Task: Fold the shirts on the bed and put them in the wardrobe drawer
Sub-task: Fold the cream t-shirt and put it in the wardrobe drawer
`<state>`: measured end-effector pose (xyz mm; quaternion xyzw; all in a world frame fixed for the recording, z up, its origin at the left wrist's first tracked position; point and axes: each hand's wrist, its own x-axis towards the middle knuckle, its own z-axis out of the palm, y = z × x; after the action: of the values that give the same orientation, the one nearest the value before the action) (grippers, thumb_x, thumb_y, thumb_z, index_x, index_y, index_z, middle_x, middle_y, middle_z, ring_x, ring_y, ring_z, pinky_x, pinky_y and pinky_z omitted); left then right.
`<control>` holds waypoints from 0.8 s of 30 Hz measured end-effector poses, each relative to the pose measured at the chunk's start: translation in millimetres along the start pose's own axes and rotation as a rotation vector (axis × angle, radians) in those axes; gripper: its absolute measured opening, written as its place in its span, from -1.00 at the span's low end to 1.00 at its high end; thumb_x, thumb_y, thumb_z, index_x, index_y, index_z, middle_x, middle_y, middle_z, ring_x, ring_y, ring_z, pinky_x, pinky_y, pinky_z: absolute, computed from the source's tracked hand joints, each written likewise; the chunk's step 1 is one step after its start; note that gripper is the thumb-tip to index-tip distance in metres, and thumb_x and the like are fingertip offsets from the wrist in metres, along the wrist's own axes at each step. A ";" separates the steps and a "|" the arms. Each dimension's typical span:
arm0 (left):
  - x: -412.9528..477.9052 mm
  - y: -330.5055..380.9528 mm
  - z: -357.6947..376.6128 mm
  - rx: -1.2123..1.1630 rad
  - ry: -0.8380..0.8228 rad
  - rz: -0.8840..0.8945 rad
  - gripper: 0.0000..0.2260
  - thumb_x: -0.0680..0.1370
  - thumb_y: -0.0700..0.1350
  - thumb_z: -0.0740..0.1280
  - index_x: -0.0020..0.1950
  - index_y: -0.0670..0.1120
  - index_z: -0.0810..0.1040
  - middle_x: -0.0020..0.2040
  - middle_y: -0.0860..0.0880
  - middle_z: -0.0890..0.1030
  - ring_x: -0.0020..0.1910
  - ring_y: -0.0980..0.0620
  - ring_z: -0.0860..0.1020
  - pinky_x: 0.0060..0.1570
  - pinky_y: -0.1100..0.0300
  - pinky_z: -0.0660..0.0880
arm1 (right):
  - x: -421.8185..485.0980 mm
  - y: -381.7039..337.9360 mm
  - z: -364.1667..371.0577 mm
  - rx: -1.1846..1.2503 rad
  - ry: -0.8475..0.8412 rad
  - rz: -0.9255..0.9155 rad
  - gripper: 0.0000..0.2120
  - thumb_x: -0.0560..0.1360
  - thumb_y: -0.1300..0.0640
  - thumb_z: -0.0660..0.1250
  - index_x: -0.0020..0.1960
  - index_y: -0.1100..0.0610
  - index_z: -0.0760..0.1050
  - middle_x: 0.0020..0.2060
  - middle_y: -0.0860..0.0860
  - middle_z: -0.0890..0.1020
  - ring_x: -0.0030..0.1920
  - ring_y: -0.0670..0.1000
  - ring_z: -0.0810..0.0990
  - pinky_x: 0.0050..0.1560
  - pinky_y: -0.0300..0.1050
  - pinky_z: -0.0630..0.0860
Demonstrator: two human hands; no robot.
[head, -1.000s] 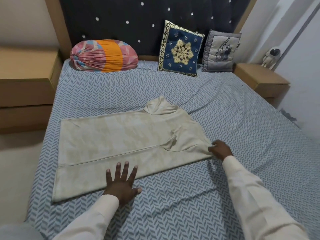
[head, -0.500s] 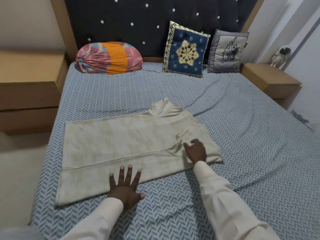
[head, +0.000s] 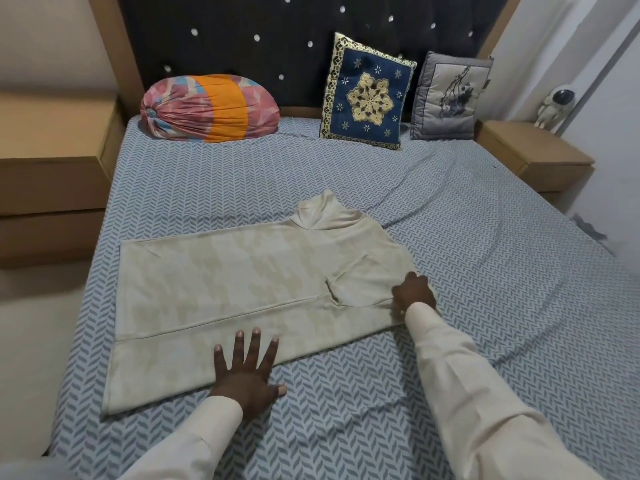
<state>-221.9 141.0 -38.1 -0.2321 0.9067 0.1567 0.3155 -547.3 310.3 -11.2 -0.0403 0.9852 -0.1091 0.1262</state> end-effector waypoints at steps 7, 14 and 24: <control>-0.6 0.0 -0.6 -0.010 -0.004 0.000 -0.23 0.56 0.38 0.00 0.37 0.12 -0.56 0.40 -0.04 -0.59 0.37 -0.16 -0.59 0.22 -0.30 -0.54 | 16.6 -9.4 -5.7 -0.057 0.059 -0.043 -0.71 0.56 0.06 0.24 0.24 0.12 0.51 0.23 0.20 0.53 0.22 0.22 0.54 0.17 0.05 0.47; -0.5 0.0 0.5 -0.002 0.005 0.005 -0.24 0.56 0.38 -0.02 0.36 0.11 -0.56 0.41 -0.05 -0.59 0.37 -0.17 -0.60 0.21 -0.30 -0.54 | -8.2 4.0 17.3 0.154 0.256 -0.153 -0.67 0.49 0.22 0.21 0.25 0.11 0.36 0.19 0.18 0.40 0.21 0.24 0.45 0.08 0.12 0.43; -0.6 -1.4 -1.0 0.031 0.021 0.034 -0.21 0.53 0.43 -0.03 0.49 0.12 -0.45 0.43 -0.05 -0.55 0.42 -0.18 -0.54 0.34 -0.35 -0.42 | -4.7 54.8 15.8 -0.112 0.106 -0.026 -0.59 0.51 0.15 0.22 0.34 0.22 0.38 0.29 0.22 0.39 0.29 0.26 0.36 0.27 0.08 0.37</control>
<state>-221.3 139.6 -37.1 -0.2132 0.9161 0.1456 0.3067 -541.5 360.9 -37.3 -0.0542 0.9944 -0.0572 0.0703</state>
